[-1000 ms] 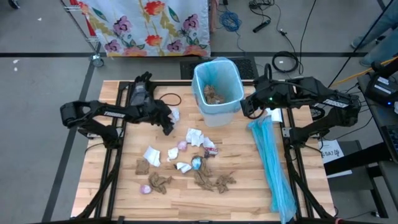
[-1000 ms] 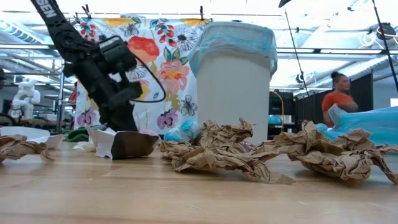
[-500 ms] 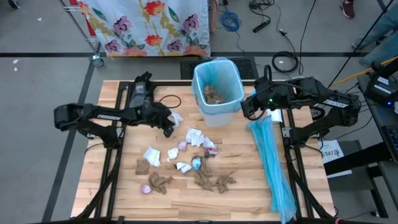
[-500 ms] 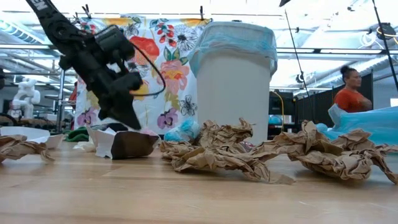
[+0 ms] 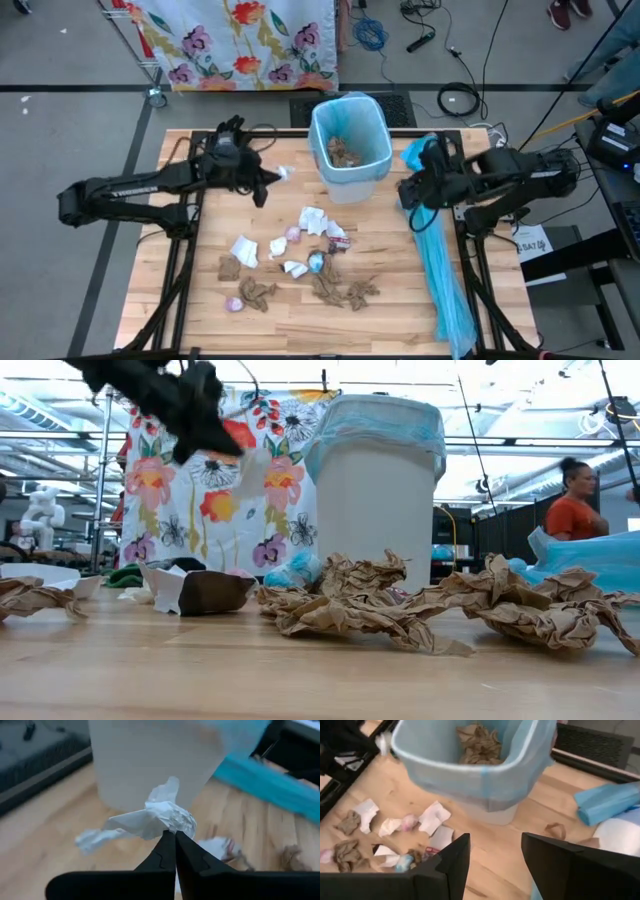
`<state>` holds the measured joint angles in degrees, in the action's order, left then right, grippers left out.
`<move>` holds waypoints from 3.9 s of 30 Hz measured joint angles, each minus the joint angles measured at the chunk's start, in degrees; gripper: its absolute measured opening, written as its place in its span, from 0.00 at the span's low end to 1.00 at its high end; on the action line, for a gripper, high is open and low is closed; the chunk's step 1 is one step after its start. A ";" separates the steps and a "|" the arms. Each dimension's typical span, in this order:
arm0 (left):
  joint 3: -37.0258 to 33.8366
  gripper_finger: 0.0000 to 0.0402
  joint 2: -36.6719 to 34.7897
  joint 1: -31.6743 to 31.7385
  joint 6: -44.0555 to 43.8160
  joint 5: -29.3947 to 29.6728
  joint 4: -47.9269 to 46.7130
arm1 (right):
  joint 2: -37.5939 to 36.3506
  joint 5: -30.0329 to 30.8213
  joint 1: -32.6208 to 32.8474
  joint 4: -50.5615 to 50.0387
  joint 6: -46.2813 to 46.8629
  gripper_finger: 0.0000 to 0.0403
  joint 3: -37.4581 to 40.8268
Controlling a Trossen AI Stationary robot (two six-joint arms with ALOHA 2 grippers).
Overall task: Place trash/remove bag and relplace
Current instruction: Put the white napkin into the trash bin, then put the brown napkin into the trash bin
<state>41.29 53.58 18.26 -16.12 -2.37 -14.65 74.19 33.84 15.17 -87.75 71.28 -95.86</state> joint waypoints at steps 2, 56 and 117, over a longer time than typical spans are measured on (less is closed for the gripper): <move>4.57 0.00 -0.05 0.13 3.02 0.43 -2.61 | 0.05 1.18 2.39 0.13 3.32 0.43 1.98; 35.23 0.39 20.45 -3.35 1.72 -8.13 -17.56 | 0.31 -6.17 10.67 57.60 -5.82 0.42 43.54; -9.82 0.39 -10.38 -37.55 -28.43 20.60 -11.71 | 28.39 -18.77 6.84 53.86 -6.00 0.00 15.67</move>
<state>31.46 43.20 -19.29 -44.55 18.23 -26.36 102.58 15.07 22.02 -33.89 65.28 -80.18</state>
